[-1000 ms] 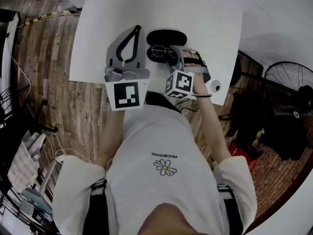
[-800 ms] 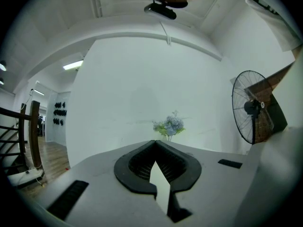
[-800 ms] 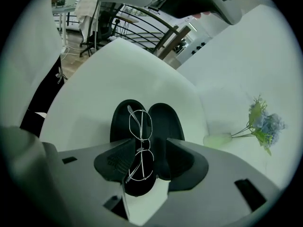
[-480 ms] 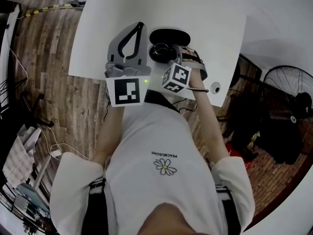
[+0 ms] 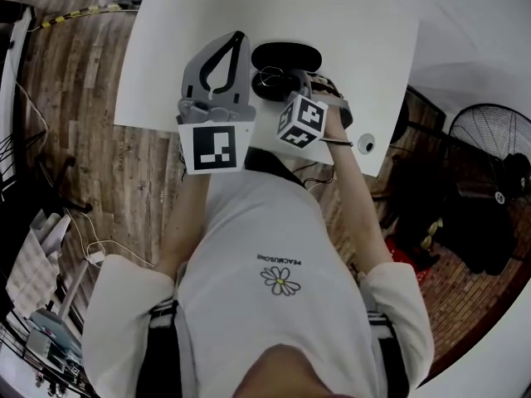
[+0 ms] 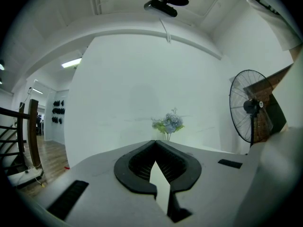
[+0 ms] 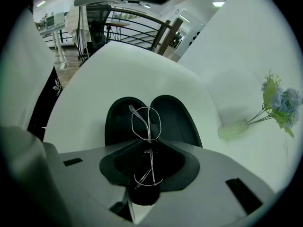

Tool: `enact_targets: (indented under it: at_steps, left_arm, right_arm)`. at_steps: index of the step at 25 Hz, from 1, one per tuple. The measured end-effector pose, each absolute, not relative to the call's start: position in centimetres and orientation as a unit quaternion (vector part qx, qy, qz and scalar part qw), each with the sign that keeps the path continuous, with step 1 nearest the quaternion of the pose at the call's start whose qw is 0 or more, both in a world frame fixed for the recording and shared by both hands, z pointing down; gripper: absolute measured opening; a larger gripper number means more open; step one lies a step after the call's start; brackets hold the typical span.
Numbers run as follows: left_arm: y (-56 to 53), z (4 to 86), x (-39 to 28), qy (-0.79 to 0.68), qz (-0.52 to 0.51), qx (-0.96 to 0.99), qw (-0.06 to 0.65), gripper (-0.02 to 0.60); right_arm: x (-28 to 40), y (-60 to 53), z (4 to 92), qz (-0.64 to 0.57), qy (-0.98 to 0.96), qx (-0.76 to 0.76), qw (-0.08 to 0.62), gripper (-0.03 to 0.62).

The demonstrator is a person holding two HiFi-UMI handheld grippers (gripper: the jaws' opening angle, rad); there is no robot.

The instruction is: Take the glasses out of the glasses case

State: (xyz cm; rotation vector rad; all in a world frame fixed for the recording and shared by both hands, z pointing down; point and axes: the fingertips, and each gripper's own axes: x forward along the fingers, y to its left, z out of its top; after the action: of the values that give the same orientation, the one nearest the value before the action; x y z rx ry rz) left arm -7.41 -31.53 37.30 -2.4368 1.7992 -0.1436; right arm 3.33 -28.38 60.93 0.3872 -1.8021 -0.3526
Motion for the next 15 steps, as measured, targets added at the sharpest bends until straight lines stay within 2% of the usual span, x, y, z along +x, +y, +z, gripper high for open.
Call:
enact_targets:
  at_steps: [15]
  left_arm:
    - [-31.0,36.2,-6.6,0.588,-0.039,-0.805,0.066,0.015]
  right_arm:
    - [3.2,-28.2,58.8,-0.130,-0.801,0.197,0.550,0.091]
